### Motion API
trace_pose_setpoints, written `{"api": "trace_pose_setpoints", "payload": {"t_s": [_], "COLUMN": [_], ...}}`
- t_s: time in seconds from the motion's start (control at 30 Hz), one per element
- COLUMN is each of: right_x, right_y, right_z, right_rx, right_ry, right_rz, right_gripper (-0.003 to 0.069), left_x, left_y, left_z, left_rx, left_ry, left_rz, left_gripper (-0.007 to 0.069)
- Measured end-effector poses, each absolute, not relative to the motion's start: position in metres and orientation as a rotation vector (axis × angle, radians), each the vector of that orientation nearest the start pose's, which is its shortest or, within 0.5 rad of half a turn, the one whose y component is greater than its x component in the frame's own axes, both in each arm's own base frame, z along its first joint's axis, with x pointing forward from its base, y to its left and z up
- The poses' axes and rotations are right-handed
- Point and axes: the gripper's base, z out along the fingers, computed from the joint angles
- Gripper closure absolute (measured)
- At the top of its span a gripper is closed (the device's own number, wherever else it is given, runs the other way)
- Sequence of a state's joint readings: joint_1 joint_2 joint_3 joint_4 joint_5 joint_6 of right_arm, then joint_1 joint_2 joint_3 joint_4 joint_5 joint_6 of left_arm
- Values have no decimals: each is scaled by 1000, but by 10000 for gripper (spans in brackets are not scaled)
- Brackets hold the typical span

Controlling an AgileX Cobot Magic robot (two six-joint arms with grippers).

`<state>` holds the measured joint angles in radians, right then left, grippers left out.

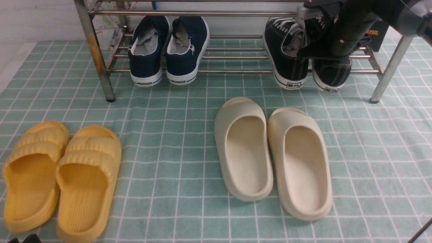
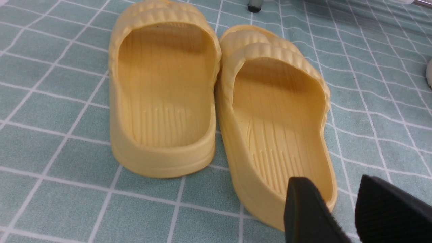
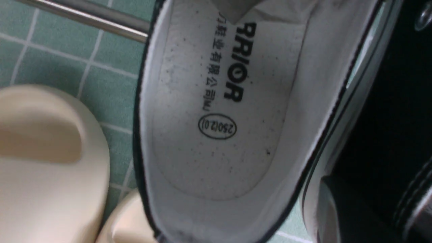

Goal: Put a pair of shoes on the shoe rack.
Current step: Use the right arm to put a shoe into the shoe rack

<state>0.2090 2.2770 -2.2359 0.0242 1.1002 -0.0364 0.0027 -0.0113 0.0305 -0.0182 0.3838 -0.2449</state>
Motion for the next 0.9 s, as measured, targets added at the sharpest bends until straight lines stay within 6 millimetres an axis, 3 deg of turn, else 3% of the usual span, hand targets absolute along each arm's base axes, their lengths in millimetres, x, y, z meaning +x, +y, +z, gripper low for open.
{"api": "trace_pose_setpoints", "payload": {"t_s": [0.27, 0.4, 0.43, 0.47, 0.63, 0.77, 0.9], "right_x": [501, 505, 505, 503, 495, 483, 473], "right_y": [100, 100, 100, 101, 102, 101, 99], "right_z": [265, 273, 273, 277, 289, 303, 314], "right_rx": [-285, -270, -269, -264, -260, -270, -338], "right_ry": [2584, 2520, 2519, 2521, 2534, 2575, 2601], "right_rz": [90, 106, 106, 128, 166, 181, 168], "right_gripper": [589, 449, 449, 361, 214, 166, 183], "left_x": [52, 52, 52, 52, 52, 52, 52], "left_y": [0, 0, 0, 0, 0, 0, 0], "left_z": [169, 169, 169, 169, 169, 169, 169], "left_rx": [-245, -245, -245, -245, -245, -245, -245], "left_ry": [1875, 1875, 1875, 1875, 1875, 1875, 1875], "left_rz": [-184, -184, -184, -184, -184, -184, -184], "left_gripper": [386, 386, 386, 386, 386, 386, 386]}}
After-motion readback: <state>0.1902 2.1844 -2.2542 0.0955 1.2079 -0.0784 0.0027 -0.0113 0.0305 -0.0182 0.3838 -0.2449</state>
